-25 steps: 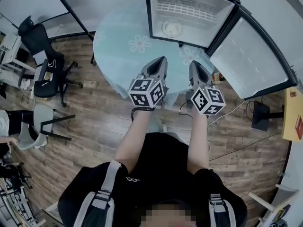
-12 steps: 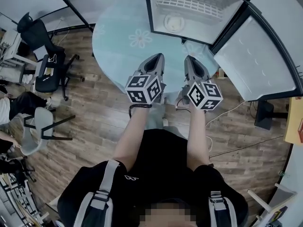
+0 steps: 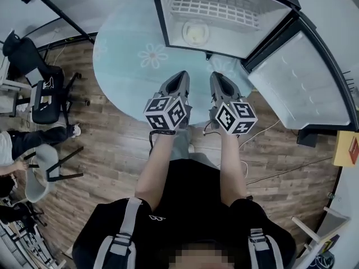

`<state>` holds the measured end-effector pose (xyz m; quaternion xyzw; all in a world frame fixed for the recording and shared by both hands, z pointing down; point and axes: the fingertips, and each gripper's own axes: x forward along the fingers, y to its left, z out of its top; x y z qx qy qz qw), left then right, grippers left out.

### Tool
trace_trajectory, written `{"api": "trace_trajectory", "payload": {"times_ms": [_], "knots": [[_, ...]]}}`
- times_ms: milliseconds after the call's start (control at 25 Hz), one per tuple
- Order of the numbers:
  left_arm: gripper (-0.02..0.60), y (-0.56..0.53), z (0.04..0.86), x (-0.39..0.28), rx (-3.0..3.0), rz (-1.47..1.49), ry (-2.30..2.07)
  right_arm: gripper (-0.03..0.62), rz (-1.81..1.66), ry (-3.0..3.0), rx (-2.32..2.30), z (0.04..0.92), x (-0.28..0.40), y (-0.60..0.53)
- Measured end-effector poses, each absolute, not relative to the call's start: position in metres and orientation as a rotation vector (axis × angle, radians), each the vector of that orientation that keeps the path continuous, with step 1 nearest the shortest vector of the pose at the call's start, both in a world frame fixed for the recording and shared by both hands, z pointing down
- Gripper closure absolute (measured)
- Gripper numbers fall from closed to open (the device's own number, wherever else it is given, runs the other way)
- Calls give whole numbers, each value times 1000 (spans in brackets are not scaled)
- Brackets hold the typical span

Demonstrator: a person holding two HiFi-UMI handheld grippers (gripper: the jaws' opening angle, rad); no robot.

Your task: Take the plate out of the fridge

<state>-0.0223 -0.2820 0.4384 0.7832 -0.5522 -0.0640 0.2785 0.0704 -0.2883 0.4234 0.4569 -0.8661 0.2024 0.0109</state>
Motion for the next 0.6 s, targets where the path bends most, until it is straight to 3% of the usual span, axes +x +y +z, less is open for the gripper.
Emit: {"api": "trace_trajectory", "payload": {"times_ms": [600], "knots": [[581,-354,490,-34,1988,-151,-1475,589,709,-2612,1416,472,68,-359]]}}
